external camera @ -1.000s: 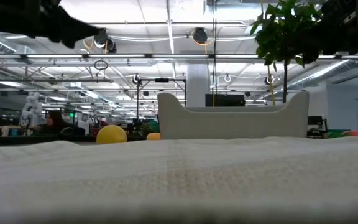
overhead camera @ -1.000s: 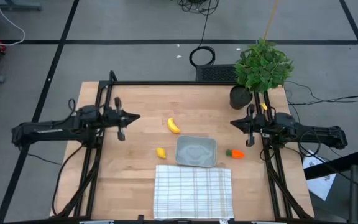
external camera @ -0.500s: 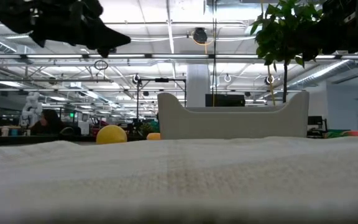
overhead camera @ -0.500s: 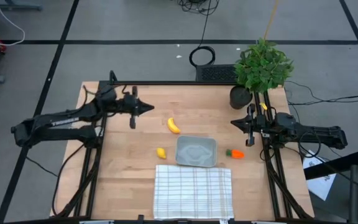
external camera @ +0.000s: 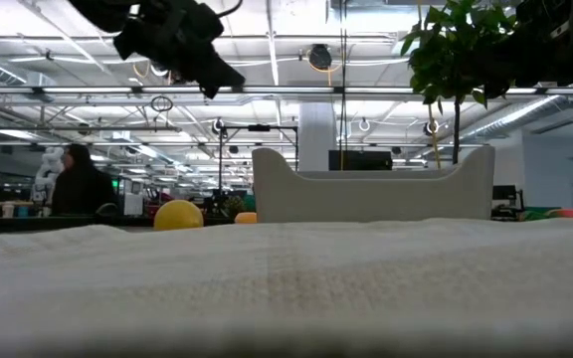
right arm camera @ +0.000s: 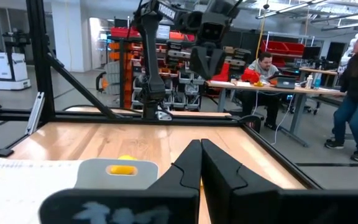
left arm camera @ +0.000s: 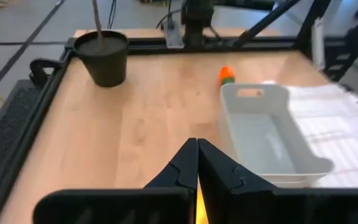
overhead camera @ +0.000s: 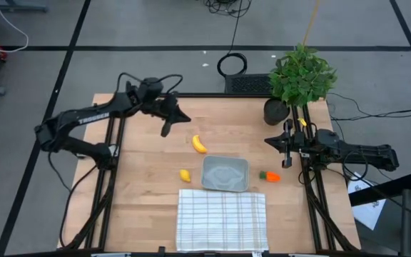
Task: Pick and placing Produce into tupperware
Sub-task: Put the yellow banana into the gray bin
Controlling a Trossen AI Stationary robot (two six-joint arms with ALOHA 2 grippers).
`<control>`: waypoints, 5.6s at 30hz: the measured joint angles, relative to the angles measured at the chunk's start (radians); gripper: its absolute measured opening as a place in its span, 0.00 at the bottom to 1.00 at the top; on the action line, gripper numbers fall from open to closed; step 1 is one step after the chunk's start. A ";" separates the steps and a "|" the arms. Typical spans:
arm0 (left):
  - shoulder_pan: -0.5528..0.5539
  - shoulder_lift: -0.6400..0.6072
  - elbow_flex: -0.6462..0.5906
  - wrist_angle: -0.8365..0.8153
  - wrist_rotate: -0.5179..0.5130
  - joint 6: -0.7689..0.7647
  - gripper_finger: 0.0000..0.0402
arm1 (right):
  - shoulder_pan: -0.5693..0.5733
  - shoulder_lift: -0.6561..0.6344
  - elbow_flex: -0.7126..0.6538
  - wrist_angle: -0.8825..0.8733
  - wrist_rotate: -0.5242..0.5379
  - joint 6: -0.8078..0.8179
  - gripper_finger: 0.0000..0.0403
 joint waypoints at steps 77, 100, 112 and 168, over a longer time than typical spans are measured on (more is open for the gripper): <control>-0.294 0.564 0.336 -0.448 -0.437 0.620 0.72 | 0.000 0.050 0.000 -0.004 0.000 -0.002 0.00; -0.284 0.646 0.336 -0.419 -0.493 0.699 0.68 | 0.000 0.091 -0.001 -0.005 0.001 0.000 0.00; -0.283 0.685 0.336 -0.413 -0.495 0.714 0.66 | 0.000 0.092 -0.001 -0.005 0.000 -0.001 0.00; -0.249 0.489 0.335 -0.323 -0.603 0.528 0.38 | 0.000 0.092 0.000 -0.004 0.000 0.000 0.00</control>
